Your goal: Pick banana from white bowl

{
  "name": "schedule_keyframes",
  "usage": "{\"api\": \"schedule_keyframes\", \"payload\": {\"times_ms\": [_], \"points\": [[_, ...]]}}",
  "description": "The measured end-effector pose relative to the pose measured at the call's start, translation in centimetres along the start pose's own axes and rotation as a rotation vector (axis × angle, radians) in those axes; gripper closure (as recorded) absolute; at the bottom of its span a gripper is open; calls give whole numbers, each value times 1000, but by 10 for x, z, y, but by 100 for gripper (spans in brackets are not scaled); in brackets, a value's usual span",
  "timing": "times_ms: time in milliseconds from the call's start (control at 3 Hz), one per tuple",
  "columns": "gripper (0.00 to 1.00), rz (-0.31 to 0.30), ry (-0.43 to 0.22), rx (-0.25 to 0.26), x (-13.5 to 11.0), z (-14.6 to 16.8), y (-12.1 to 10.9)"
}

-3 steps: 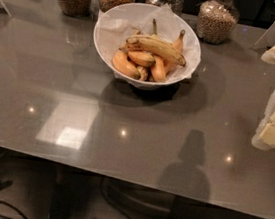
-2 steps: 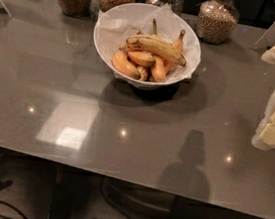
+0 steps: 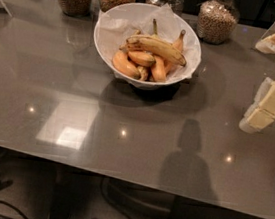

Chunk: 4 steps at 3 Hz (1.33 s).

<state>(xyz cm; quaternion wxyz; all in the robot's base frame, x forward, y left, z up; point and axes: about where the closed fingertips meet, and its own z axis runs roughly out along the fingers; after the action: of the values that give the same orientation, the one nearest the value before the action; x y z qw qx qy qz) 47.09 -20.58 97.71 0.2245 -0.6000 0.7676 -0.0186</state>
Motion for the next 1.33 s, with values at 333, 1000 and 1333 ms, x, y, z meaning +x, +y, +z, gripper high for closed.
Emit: {"api": "schedule_keyframes", "payload": {"times_ms": [333, 1000, 1333], "points": [[0, -15, -138, 66, -28, 18, -39], [0, -43, -289, 119, -66, 38, -79], [0, -105, -330, 141, -77, 59, -91]]}}
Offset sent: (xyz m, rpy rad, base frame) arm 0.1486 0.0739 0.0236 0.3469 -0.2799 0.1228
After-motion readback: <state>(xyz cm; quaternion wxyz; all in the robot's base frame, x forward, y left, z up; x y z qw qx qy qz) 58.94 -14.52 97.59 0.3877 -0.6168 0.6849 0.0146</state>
